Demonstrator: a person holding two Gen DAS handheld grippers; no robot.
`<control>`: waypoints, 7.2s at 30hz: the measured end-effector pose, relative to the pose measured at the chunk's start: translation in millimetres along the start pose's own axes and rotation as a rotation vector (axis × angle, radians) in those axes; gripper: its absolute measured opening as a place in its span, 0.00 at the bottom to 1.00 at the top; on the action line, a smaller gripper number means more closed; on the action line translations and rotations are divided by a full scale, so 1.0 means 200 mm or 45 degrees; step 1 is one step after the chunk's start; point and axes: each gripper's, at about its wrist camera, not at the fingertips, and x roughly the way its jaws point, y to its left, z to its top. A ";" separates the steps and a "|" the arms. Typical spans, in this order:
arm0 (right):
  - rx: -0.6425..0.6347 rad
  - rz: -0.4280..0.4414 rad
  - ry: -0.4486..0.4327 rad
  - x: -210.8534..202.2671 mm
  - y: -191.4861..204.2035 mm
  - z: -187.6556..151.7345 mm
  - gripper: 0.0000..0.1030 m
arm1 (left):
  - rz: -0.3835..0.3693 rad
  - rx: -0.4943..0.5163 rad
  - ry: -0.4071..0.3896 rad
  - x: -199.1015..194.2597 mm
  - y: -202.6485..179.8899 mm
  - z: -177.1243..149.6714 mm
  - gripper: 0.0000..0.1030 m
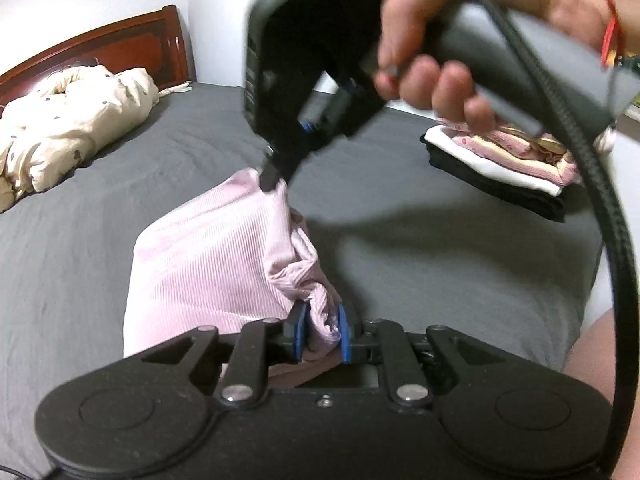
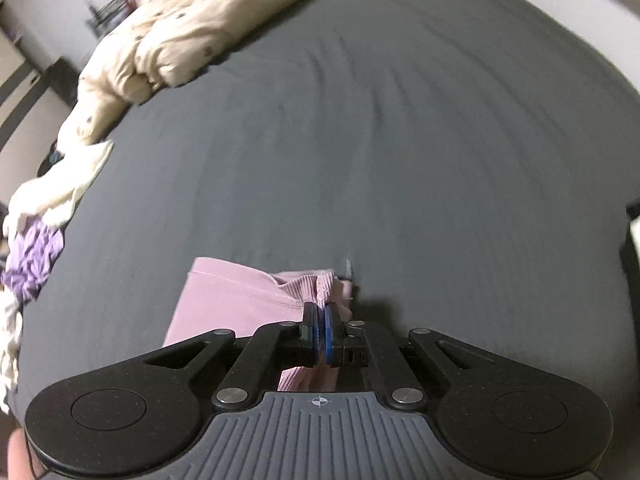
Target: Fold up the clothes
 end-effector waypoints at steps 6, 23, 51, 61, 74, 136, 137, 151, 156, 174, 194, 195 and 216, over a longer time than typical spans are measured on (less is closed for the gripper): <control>0.132 0.038 -0.053 0.03 -0.05 -0.01 0.04 | -0.009 0.064 -0.003 -0.02 -0.04 -0.01 0.19; 0.103 0.235 -0.130 -0.25 0.01 -0.32 0.44 | -0.011 0.019 -0.124 -0.33 0.29 -0.04 0.33; 0.204 0.248 -0.300 -0.16 0.05 -0.37 0.44 | -0.258 -0.141 -0.082 -0.31 0.67 -0.11 0.44; 0.325 0.191 -0.244 0.07 -0.02 -0.23 0.44 | -0.240 -0.192 -0.027 -0.31 0.63 -0.14 0.46; 0.379 0.352 -0.313 -0.24 0.11 -0.66 0.44 | -0.338 -0.506 0.082 -0.18 0.87 -0.10 0.51; 0.207 0.115 -0.256 -0.25 0.48 -1.01 0.44 | -0.557 -1.064 0.351 0.19 0.94 -0.10 0.64; 0.206 0.113 -0.255 -0.25 0.48 -1.01 0.44 | -0.562 -1.080 0.350 0.20 0.95 -0.10 0.64; 0.144 -0.015 -0.271 -0.25 0.50 -0.99 0.44 | -0.643 -1.162 0.376 0.27 1.02 -0.12 0.64; -0.042 -0.115 -0.241 -0.22 0.60 -0.99 0.44 | -0.659 -1.202 0.404 0.24 1.00 -0.14 0.63; -0.579 -0.407 -0.375 -0.15 0.90 -1.08 0.80 | -0.673 -1.363 0.561 0.26 1.06 -0.14 0.38; -1.421 -1.026 -0.489 0.42 1.08 -1.18 0.79 | -0.734 -1.531 0.624 0.29 1.09 -0.05 0.35; -1.409 -1.019 -0.489 0.43 1.06 -1.17 0.78 | -0.736 -1.532 0.624 0.29 1.09 -0.04 0.35; -1.094 -0.762 -0.547 0.29 1.01 -1.05 0.33 | -0.751 -1.631 0.513 0.38 1.18 -0.11 0.66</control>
